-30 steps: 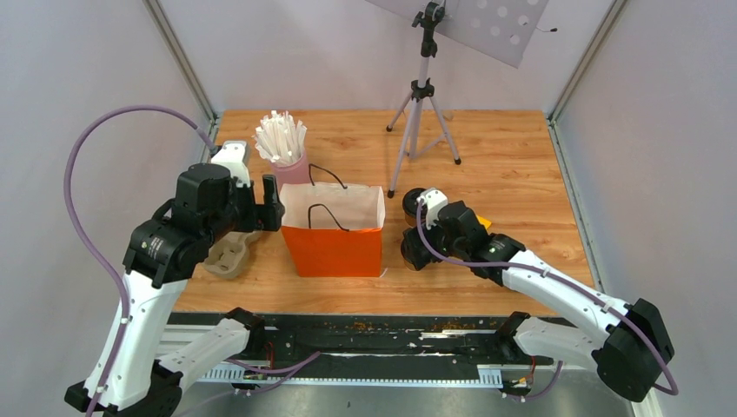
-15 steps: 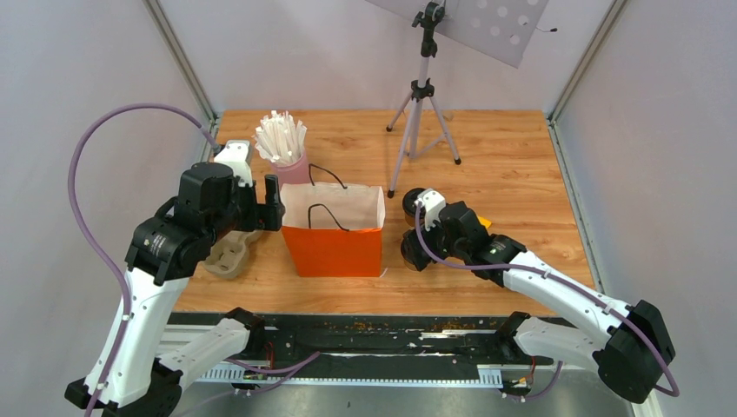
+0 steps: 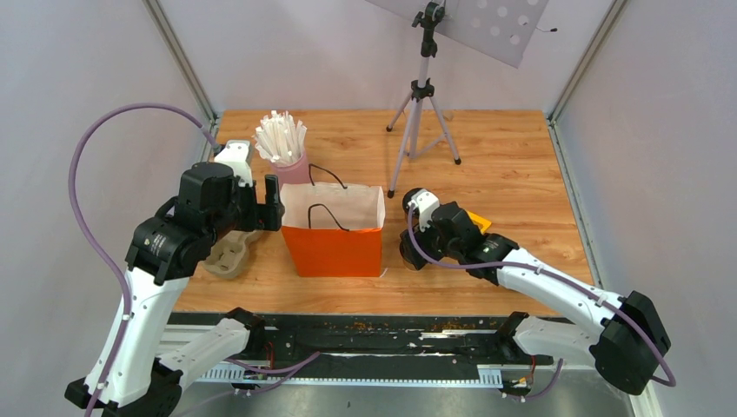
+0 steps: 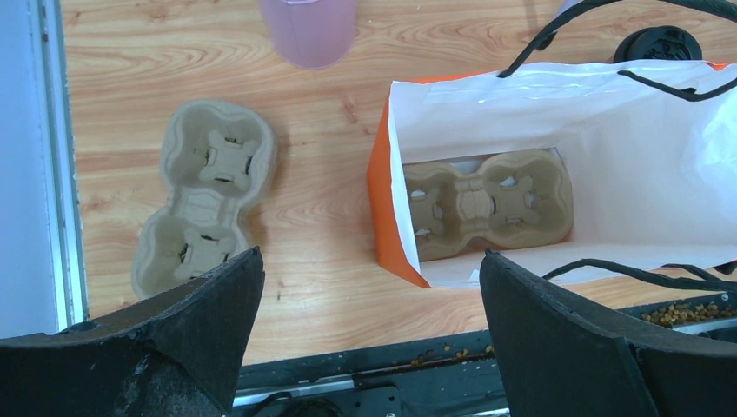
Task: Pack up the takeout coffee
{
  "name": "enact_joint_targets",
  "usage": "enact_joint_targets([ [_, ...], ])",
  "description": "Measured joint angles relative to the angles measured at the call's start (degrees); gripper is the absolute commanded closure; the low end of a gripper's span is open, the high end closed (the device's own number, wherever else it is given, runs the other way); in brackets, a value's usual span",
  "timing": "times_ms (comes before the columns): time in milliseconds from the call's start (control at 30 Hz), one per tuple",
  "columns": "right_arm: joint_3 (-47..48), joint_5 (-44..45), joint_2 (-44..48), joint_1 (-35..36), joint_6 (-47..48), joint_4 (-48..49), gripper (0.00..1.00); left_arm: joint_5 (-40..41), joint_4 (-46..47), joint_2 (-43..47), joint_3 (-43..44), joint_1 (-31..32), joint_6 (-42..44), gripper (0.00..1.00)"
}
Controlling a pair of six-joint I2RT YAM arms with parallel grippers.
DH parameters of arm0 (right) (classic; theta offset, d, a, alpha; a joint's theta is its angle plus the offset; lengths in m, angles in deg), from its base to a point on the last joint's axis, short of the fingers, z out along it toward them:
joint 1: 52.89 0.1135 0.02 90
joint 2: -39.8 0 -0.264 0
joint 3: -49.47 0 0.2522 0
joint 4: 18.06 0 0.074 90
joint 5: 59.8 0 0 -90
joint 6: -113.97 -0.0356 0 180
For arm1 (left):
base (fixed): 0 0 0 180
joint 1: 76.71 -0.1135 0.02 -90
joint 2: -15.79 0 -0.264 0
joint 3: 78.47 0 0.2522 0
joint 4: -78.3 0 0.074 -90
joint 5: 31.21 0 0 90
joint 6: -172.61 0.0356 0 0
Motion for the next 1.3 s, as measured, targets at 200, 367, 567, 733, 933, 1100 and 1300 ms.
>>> enact_joint_targets([
  [200,0.15,1.09,-0.09,0.55,0.04,-0.09,0.36,0.24,-0.04,0.00,-0.17,0.00,0.02,0.01],
  [367,1.18,2.97,-0.72,0.85,0.13,-1.29,0.38,0.55,-0.46,-0.39,-0.37,0.00,-0.02,0.07],
  [567,6.54,4.81,-0.83,0.85,-0.11,-6.80,0.42,2.08,-1.49,-1.97,-0.90,0.00,-0.90,0.19],
  [733,14.56,6.10,-0.24,0.85,-0.24,-10.73,0.43,3.02,-1.92,-5.33,-1.03,0.00,-2.58,0.28],
  [933,25.83,7.45,0.98,0.85,0.04,-17.16,0.46,3.69,-1.33,-7.82,-2.29,0.00,-4.85,0.39],
  [1100,36.24,7.72,0.94,0.85,0.28,-21.35,0.47,3.72,-0.90,-7.87,-2.64,-0.04,-5.66,0.43],
  [1300,46.14,6.47,0.37,0.85,0.11,-21.94,0.48,3.41,-0.85,-9.55,-2.60,-0.04,-6.56,0.46],
])
